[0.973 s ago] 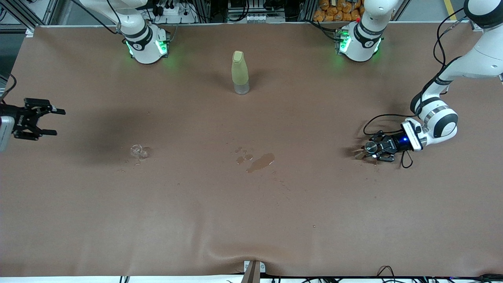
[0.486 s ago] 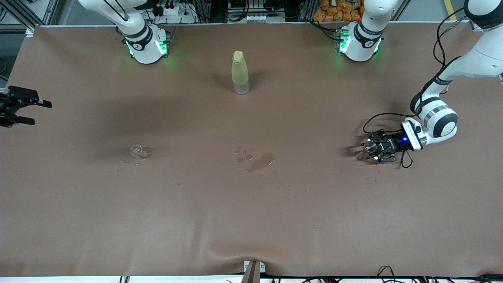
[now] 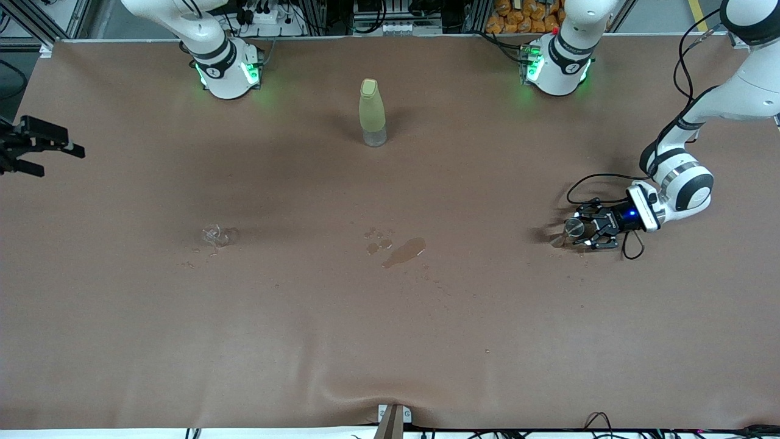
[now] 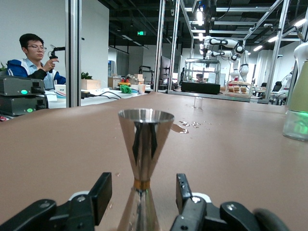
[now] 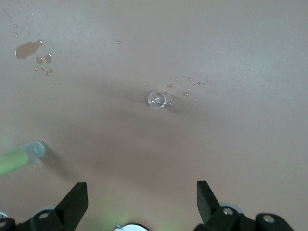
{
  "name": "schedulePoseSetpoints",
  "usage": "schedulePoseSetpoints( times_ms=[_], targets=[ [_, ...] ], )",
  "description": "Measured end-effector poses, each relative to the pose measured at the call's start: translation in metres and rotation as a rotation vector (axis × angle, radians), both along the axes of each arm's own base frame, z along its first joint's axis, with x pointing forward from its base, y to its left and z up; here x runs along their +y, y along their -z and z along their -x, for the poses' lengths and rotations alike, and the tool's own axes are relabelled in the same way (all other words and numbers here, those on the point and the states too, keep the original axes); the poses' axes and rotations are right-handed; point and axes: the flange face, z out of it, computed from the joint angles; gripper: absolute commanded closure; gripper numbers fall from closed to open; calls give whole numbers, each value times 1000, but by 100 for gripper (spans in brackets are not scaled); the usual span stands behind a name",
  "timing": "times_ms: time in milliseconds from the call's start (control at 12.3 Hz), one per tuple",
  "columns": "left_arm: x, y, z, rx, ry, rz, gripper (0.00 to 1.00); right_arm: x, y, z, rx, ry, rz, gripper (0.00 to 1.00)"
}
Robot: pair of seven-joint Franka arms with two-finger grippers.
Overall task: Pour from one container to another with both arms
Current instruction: 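Lower the jigger onto the table and open the left gripper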
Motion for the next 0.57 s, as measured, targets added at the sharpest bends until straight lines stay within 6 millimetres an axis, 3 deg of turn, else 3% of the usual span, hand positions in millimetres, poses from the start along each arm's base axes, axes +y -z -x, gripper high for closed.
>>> schedulePoseSetpoints(
  times_ms=[81, 324, 568],
  targets=[
    [4, 0, 2, 12, 16, 0, 0, 12, -8, 3, -2, 17, 18, 0],
    [16, -4, -2, 78, 32, 6, 0, 36, -24, 10, -8, 58, 58, 0],
    [27, -13, -14, 140, 20, 3, 0, 43, -28, 12, -6, 88, 91, 0]
  ],
)
